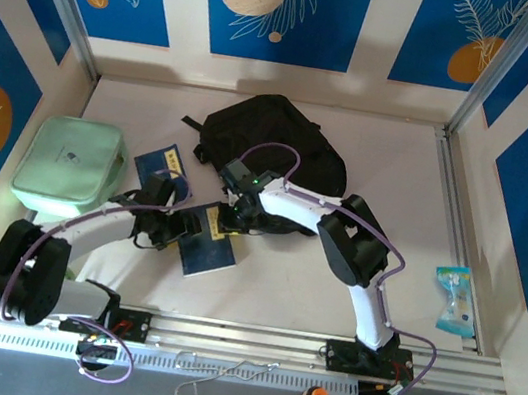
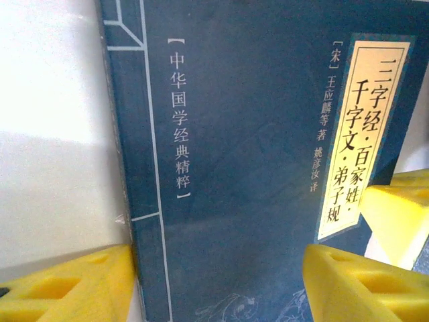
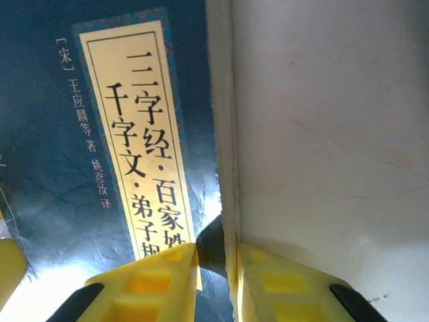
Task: Pack the student bag
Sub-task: Pick up the book at the center of the table.
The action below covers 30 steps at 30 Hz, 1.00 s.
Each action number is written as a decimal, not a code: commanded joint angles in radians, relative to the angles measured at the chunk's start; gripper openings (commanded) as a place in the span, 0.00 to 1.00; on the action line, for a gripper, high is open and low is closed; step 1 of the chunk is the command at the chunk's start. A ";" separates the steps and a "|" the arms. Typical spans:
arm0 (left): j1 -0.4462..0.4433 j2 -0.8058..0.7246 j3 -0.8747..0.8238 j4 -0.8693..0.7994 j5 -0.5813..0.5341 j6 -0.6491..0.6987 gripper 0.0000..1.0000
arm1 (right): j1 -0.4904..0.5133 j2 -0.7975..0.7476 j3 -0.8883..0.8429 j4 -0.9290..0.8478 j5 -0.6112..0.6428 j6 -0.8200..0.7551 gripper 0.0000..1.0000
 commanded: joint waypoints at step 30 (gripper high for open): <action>0.052 0.026 -0.016 0.135 0.187 -0.002 0.69 | -0.017 0.078 0.046 -0.062 -0.053 0.033 0.17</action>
